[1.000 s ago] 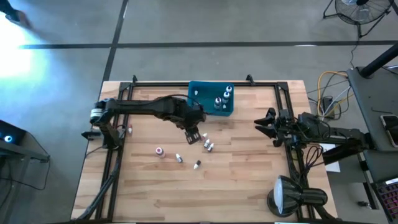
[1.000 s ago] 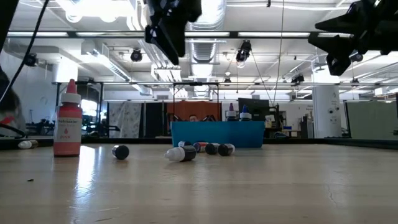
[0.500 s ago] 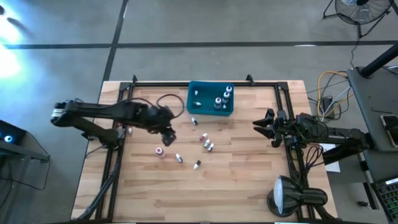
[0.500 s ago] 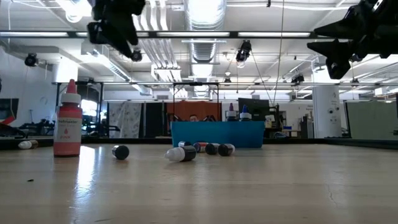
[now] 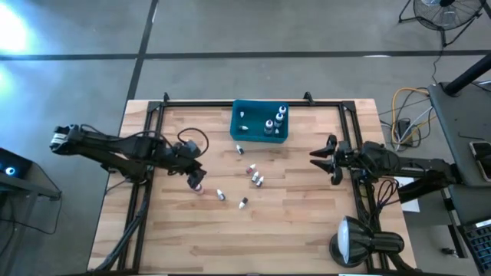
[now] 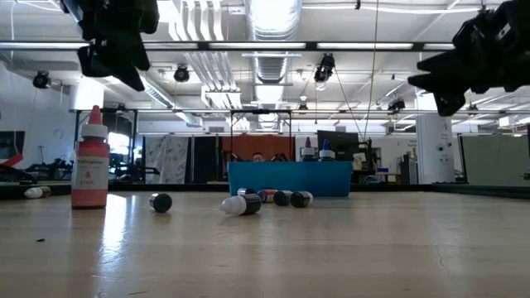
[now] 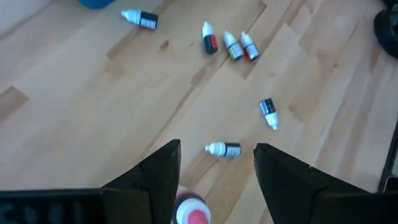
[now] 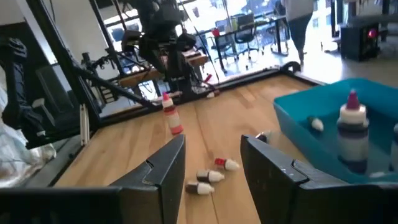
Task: Pick & Place food coloring
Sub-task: Put the large pink food coloring bottle into the blue bin
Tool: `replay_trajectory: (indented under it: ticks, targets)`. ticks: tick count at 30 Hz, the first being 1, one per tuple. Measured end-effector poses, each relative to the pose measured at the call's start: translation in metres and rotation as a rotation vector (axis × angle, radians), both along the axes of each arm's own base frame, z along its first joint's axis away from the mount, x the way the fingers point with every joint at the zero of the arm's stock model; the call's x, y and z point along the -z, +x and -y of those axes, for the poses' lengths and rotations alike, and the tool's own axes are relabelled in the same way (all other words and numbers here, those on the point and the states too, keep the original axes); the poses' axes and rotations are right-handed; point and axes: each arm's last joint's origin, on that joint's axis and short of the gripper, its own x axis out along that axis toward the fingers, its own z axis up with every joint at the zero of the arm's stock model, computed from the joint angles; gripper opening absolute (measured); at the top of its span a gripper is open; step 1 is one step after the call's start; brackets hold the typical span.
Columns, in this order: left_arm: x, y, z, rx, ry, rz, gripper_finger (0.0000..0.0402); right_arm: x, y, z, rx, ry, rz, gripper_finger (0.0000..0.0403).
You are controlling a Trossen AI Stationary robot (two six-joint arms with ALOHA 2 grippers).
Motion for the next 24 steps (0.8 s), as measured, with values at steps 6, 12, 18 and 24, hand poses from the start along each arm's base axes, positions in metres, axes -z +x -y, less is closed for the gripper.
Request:
replay_trajectory:
  ticks: [6,12,18,24]
  targets:
    - [0.01,-0.002,0.007,0.042,0.008,-0.024,0.0181,0.017,0.002,0.0,0.002,0.054,-0.031,0.0148]
    - [0.016,-0.005,0.01,0.102,0.051,-0.067,0.0181,0.017,0.002,0.0,0.001,0.036,-0.029,0.0148]
    - [0.019,-0.012,0.01,0.101,0.051,-0.143,0.0181,0.017,0.002,0.0,0.002,0.038,-0.03,0.0148]
    - [0.02,-0.012,0.009,0.142,0.099,-0.15,0.0181,0.017,0.002,0.0,0.002,0.04,-0.03,0.0148]
